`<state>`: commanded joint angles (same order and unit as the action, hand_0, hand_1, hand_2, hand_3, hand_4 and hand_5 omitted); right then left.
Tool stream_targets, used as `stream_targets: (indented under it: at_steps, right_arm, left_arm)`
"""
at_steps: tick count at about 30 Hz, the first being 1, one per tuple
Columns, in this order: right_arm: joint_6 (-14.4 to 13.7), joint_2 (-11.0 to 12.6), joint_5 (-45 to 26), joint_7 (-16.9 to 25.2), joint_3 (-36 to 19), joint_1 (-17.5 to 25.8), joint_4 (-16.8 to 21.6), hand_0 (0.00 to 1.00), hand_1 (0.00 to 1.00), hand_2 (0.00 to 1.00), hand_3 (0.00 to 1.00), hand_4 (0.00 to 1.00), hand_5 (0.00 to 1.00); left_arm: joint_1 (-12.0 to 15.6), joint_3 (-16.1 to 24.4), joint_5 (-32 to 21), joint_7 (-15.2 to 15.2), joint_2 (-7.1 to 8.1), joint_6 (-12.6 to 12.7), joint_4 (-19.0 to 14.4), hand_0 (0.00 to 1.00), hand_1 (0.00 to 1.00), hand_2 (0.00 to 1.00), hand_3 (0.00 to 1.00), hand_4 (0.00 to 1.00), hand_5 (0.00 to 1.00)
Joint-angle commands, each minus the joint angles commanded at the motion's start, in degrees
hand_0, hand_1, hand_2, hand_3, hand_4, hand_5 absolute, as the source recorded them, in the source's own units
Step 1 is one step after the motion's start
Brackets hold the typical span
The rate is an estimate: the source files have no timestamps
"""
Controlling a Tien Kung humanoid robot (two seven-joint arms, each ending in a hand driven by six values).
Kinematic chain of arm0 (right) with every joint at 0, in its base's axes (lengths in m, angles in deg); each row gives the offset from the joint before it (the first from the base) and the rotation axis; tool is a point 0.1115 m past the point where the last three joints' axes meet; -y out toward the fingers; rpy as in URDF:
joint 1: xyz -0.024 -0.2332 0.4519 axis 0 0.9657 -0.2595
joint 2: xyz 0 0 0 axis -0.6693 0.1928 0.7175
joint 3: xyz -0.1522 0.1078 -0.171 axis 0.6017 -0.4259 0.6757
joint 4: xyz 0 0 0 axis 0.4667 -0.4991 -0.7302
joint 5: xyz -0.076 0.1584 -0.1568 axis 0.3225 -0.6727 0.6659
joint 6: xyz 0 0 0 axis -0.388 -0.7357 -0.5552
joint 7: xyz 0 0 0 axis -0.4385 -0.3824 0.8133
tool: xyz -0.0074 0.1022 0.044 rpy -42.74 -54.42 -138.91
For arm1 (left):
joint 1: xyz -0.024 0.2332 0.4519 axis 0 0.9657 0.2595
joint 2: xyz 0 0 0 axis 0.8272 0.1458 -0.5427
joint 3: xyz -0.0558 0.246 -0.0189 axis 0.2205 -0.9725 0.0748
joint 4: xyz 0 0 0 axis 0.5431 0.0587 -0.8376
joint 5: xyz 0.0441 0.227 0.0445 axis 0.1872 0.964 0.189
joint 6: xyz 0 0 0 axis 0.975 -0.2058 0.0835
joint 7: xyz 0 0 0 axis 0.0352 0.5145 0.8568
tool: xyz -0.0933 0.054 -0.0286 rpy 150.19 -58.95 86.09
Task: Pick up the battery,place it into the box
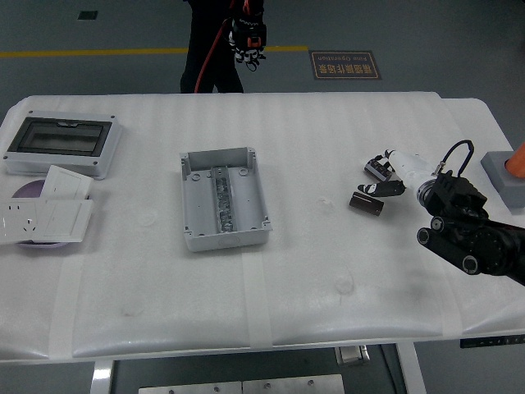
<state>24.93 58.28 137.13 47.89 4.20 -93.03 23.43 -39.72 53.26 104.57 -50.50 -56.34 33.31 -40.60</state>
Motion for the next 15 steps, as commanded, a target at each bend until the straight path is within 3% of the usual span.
stream_targets:
  at_steps: [6,7,15]
  right_arm:
    - [-0.65,-0.28,-0.23,0.29,0.17,-0.28,-0.14,0.901,0.683,0.68,0.777,0.824,0.522]
    - [-0.85,-0.34,-0.26,0.38,0.27,-0.32,-0.18,0.874,0.656,0.628,0.714,0.765,0.5]
    - [-1.8,-0.65,-0.39,1.02,1.46,-0.04,-0.71,0.859,0.634,0.592,0.686,0.738,0.488]
  left_arm:
    - [-0.09,-0.01,-0.01,-0.21,0.0,0.08,0.01,0.526,0.638,0.574,0.493,0.535,0.449]
    - [-0.1,-0.01,0.0,-0.27,-0.01,0.09,0.01,0.526,0.638,0.574,0.492,0.54,0.456]
    - [-0.12,-0.2,-0.06,-0.64,0.0,0.14,-0.01,0.526,0.638,0.575,0.492,0.544,0.462]
